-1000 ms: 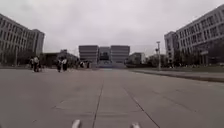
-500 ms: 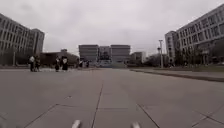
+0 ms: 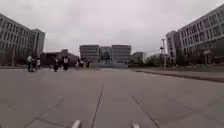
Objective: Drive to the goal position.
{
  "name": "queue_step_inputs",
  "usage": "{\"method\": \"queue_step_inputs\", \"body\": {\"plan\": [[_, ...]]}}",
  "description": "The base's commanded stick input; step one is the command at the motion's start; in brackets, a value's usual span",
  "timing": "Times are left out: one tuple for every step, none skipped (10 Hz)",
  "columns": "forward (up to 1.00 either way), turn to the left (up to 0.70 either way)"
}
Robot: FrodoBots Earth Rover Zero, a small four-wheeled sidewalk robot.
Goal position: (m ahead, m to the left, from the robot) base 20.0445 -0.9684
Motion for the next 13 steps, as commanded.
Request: {"method": "queue_step_inputs", "body": {"plan": [[1.00,0.00],[1.00,0.00],[1.00,0.00],[1.00,0.00],[1.00,0.00],[1.00,0.00],[1.00,0.00],[1.00,0.00],[1.00,0.00],[1.00,0.00],[1.00,0.00],[1.00,0.00],[1.00,0.00]]}}
